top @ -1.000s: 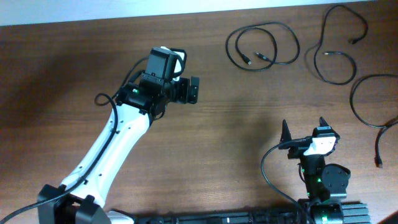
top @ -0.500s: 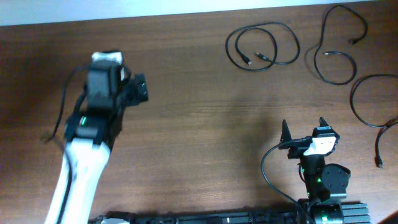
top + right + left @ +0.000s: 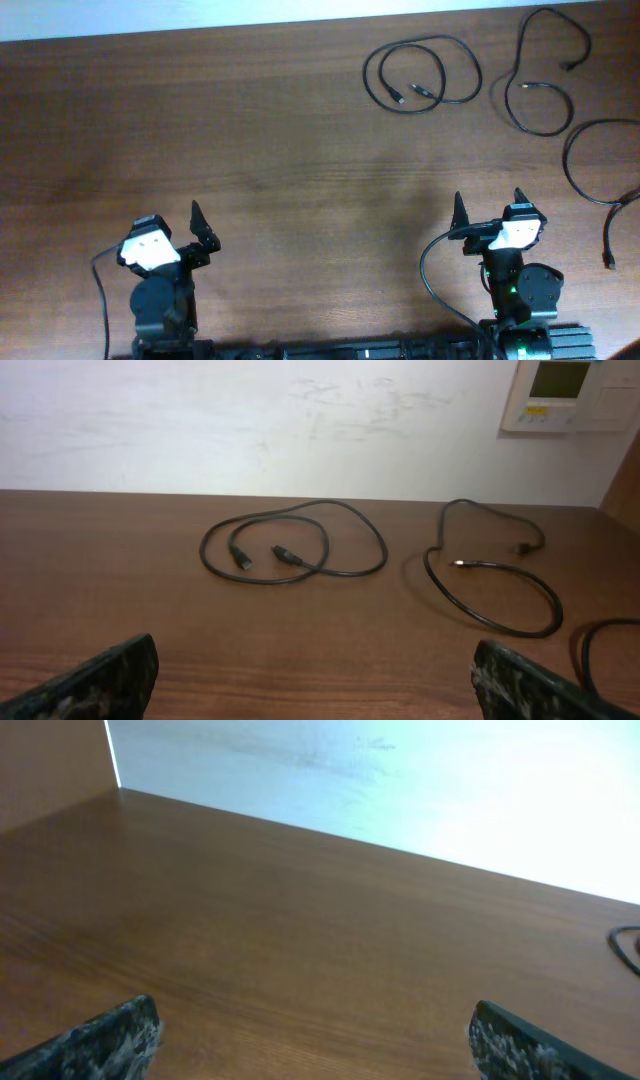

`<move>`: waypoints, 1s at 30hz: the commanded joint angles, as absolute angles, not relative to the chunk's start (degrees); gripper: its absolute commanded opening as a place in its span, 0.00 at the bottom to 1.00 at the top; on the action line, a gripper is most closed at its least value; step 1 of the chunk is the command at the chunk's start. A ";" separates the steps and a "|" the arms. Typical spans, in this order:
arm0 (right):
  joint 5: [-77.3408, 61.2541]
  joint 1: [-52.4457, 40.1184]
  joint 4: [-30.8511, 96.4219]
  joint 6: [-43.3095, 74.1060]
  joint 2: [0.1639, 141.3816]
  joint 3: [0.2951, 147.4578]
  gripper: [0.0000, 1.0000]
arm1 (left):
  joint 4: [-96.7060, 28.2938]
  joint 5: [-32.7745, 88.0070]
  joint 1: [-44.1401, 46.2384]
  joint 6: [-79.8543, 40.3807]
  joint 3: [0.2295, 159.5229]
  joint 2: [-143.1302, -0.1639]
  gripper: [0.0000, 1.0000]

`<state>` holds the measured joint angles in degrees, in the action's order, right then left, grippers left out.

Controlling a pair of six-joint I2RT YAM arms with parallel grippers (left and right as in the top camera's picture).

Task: Untangle cables

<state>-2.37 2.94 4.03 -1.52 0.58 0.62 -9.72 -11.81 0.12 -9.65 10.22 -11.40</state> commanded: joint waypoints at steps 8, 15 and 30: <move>-2.11 2.63 4.27 -1.48 0.21 0.32 0.98 | -2.15 -2.07 -0.16 4.25 0.47 -1.91 0.99; -2.11 2.63 4.27 -1.48 0.21 0.32 0.99 | -4.99 0.25 -0.16 8.69 0.51 -0.30 0.99; -2.11 2.63 4.27 -1.48 0.21 0.32 0.99 | -4.60 0.10 -0.16 8.69 0.51 -0.38 0.99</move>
<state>-2.39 2.94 4.03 -1.52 0.58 0.62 -4.69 -0.80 0.12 7.75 0.84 -0.95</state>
